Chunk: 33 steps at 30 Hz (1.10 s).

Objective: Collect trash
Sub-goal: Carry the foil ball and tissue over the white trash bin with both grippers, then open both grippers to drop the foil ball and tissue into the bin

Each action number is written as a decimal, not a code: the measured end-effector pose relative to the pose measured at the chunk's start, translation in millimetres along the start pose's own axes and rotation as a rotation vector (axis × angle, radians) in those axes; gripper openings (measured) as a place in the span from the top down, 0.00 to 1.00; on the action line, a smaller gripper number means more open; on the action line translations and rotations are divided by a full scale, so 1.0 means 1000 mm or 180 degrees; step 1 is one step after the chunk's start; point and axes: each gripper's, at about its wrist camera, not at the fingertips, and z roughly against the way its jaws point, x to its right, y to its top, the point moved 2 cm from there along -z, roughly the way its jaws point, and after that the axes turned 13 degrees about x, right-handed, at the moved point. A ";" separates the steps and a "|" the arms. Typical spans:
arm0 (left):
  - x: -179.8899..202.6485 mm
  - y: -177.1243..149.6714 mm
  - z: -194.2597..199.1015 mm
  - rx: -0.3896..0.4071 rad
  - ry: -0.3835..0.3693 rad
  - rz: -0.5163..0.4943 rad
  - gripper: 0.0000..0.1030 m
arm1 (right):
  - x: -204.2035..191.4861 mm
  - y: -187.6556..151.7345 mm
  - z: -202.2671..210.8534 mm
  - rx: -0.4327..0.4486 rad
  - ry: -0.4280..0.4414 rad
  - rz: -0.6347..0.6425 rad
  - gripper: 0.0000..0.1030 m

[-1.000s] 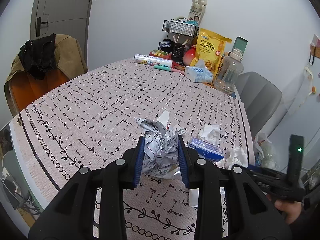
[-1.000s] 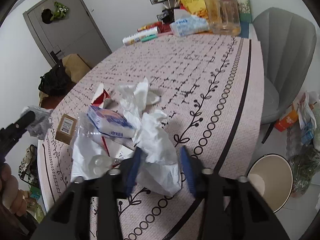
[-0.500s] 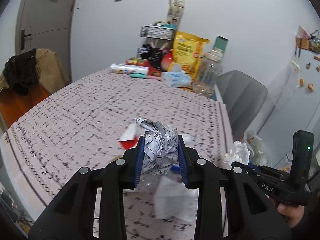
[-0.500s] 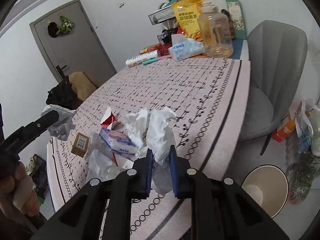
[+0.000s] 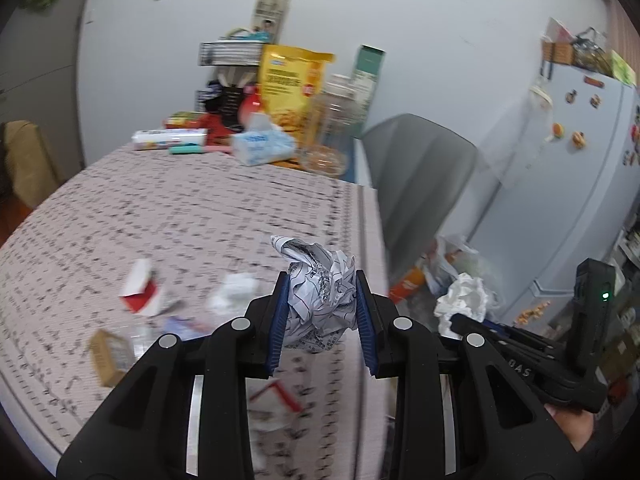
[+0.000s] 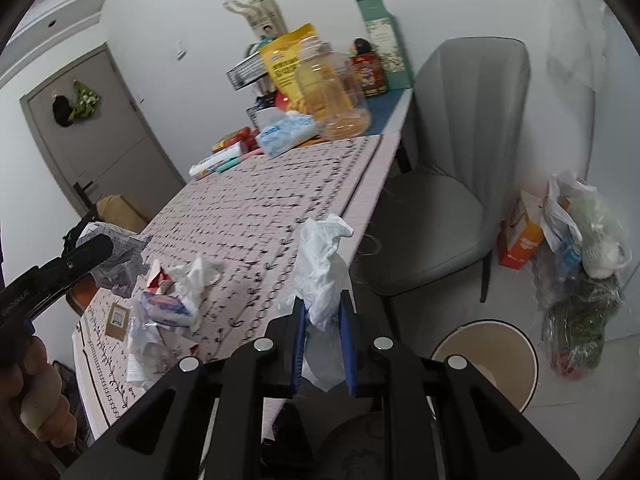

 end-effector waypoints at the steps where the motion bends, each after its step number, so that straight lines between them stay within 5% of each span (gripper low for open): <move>1: 0.007 -0.001 -0.004 -0.0027 -0.0040 -0.0010 0.70 | 0.008 0.000 0.002 0.0014 -0.0039 -0.0032 0.84; 14: 0.099 -0.029 -0.084 -0.0561 -0.0535 -0.0141 0.70 | 0.113 -0.019 0.005 0.0061 -0.0510 -0.0458 0.82; 23: 0.142 -0.066 -0.143 -0.0980 -0.0724 -0.0137 0.70 | 0.186 -0.051 -0.026 -0.0158 -0.0752 -0.0726 0.81; 27: 0.153 -0.081 -0.165 -0.1133 -0.0751 -0.0216 0.70 | 0.210 -0.063 -0.039 -0.0165 -0.0809 -0.0780 0.43; 33: 0.171 -0.106 -0.196 -0.1411 -0.0772 -0.0259 0.70 | 0.240 -0.071 -0.029 -0.0101 -0.0865 -0.0912 0.37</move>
